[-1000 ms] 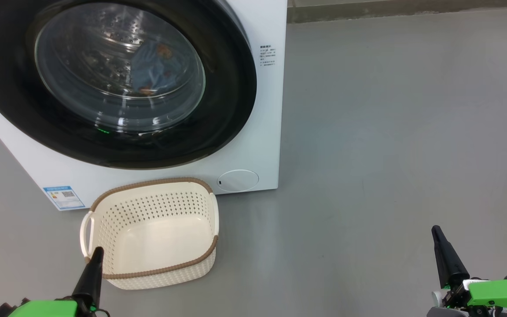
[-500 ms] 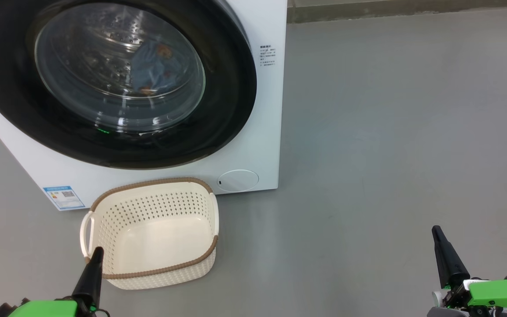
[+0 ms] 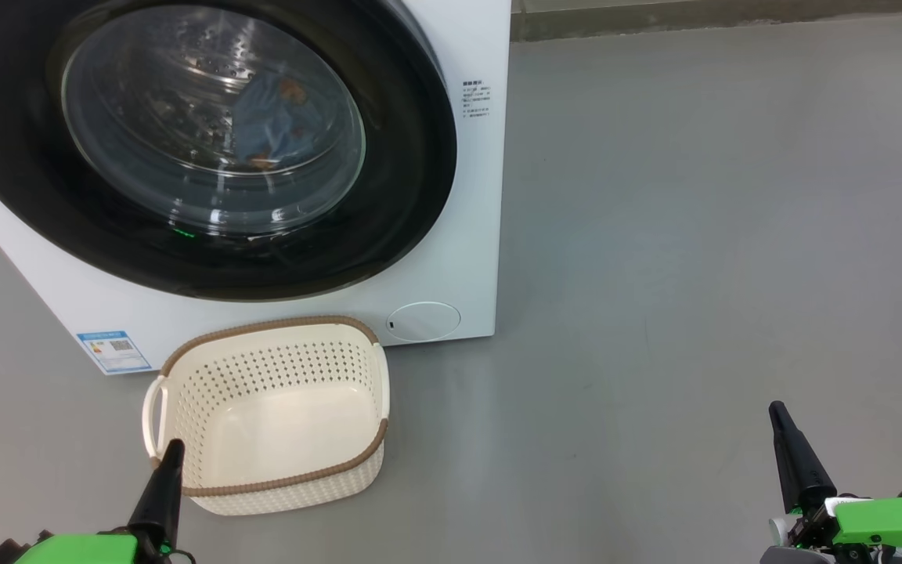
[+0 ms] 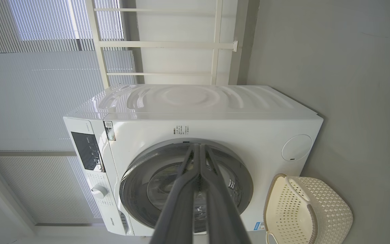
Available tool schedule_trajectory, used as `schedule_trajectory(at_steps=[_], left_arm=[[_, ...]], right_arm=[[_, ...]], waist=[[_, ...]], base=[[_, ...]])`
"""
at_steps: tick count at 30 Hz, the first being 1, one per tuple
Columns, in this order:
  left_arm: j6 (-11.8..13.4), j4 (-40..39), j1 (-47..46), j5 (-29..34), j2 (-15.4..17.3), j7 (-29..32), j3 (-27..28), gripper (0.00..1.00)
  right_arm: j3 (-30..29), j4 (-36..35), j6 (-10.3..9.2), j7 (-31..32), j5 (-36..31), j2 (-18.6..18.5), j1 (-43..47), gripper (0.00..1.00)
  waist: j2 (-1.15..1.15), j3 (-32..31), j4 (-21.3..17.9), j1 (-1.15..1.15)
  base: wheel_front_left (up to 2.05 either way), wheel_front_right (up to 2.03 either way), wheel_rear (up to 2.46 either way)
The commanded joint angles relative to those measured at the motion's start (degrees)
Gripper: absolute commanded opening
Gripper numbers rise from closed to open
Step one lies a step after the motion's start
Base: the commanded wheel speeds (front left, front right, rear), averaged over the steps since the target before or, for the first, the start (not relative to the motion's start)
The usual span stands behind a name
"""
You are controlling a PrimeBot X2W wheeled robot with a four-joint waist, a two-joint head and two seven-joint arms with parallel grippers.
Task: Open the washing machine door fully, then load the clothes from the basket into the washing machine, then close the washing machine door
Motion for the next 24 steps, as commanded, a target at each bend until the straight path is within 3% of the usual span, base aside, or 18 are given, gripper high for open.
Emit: schedule_trajectory(at_steps=[1,24], left_arm=[[-0.15,-1.12,-2.38,-0.15,0.76,0.36,1.95,0.0],[-0.15,-1.12,-2.38,-0.13,0.75,0.38,1.97,0.0]], right_arm=[[1.2,-1.42,0.09,0.32,-0.48,-0.17,-2.35,0.0],[1.11,-1.42,0.09,0.4,-0.55,-0.1,-2.36,0.0]], waist=[[0.0,0.0,0.0,0.0],[0.0,0.0,0.0,0.0]], base=[[0.0,0.0,0.0],[0.0,0.0,0.0]])
